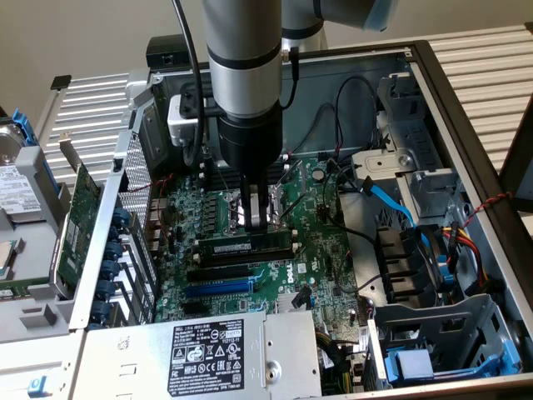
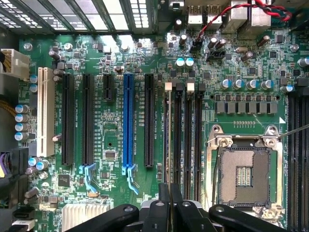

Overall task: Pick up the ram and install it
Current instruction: 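Insert the ram into the slot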

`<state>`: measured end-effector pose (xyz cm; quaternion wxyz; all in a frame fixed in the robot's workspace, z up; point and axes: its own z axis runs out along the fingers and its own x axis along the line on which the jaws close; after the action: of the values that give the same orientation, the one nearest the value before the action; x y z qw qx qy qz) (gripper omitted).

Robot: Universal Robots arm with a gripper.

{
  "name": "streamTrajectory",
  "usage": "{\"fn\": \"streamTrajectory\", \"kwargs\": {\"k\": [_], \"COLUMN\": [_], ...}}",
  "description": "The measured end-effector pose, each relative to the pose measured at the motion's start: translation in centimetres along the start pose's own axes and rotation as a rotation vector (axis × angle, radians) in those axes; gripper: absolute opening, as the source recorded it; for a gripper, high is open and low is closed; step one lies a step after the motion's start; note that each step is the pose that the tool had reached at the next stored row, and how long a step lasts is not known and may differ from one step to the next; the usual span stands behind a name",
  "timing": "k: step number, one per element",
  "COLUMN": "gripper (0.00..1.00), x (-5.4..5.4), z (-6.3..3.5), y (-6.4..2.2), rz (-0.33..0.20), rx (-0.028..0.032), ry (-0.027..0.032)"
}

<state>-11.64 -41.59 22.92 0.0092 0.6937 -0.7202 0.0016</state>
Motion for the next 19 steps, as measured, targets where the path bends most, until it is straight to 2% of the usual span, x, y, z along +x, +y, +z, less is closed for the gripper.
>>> {"fn": "streamTrajectory", "kwargs": {"k": [13,16,17,19], "gripper": [0.13,0.14,0.21,0.21], "x": [-0.01,0.0,-0.01,0.0], "z": [0.34,0.42,0.42,0.41], "y": [0.0,0.0,0.0,0.03], "rz": [0.0,0.0,0.0,0.0], "rx": [0.0004,0.0003,0.0003,0.0003], "ry": [-0.0002,0.0001,0.0001,0.0001]}}
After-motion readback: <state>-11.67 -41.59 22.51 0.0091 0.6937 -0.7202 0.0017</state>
